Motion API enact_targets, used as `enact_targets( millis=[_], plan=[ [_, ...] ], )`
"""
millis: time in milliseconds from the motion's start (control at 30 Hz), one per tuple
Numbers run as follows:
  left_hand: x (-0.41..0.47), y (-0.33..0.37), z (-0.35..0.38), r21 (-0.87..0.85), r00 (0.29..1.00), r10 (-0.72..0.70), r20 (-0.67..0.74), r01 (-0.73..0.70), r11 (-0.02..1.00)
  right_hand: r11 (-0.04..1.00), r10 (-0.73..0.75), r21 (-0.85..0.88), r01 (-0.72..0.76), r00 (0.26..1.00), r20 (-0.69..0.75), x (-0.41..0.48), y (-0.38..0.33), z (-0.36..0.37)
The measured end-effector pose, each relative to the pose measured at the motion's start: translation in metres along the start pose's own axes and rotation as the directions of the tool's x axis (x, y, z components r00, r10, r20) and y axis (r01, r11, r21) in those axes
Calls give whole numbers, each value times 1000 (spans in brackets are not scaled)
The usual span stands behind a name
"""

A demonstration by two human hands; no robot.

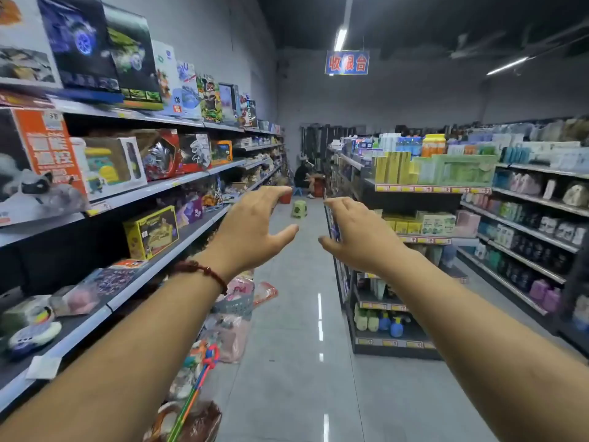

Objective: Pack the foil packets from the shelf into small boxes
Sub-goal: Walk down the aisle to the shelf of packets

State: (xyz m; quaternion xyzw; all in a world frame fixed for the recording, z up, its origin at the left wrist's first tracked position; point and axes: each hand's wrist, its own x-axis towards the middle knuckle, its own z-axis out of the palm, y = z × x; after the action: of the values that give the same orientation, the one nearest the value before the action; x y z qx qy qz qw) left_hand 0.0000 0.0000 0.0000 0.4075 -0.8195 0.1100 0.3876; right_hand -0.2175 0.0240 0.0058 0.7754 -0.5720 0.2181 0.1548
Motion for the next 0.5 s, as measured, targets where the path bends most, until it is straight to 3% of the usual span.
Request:
enact_targets(
  millis=[267,500],
  plan=[
    [113,-72,153,12,991,-64,120,63,998,1000,28,2,-29,992,126,128,120,96],
    [159,-191,299,2,971,-147,190,149,989,999,18,44,-30,970,243,242,184,243]
  ],
)
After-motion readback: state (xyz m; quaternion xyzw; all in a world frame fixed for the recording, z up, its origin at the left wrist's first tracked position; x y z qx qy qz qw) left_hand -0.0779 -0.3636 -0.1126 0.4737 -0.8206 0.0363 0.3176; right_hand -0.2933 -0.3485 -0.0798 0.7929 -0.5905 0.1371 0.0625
